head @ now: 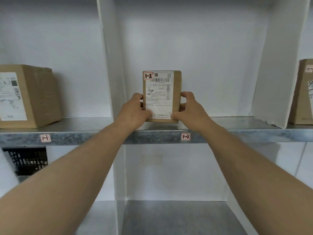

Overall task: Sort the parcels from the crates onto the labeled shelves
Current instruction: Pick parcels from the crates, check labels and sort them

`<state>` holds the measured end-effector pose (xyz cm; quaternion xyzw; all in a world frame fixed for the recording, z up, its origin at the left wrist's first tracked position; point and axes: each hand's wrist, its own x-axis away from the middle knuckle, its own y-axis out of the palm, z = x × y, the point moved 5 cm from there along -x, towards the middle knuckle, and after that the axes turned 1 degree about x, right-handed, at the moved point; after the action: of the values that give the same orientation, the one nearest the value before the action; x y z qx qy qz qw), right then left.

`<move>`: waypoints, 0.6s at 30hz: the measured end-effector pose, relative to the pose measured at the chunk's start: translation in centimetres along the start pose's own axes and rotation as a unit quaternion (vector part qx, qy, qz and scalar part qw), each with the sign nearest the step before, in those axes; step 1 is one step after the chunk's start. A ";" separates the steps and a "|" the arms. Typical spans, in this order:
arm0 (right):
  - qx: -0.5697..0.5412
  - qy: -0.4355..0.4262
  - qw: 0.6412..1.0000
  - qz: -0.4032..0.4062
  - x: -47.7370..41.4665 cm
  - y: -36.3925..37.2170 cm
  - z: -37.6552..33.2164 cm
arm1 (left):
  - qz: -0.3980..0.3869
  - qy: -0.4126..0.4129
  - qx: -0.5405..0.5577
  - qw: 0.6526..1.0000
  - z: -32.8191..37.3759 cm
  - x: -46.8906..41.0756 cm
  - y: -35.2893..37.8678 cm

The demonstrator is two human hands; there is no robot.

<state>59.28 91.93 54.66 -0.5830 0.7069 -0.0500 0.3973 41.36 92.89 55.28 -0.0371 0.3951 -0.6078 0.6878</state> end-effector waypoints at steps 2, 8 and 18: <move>0.030 0.003 1.000 -0.009 -0.7 0.7 0.6 | -0.007 -0.015 -0.008 1.000 -0.8 -0.6 0.9; 0.061 0.005 0.998 -0.012 -1.4 1.4 1.4 | 0.003 -0.024 -0.033 0.999 -2.1 -1.2 1.8; 0.080 0.038 0.996 -0.013 -0.5 1.0 0.9 | 0.026 -0.032 -0.050 0.998 -1.8 -0.3 1.8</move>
<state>59.06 93.05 53.77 -0.5559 0.7080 -0.1334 0.4147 41.78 94.39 53.20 -0.0806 0.4041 -0.5676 0.7128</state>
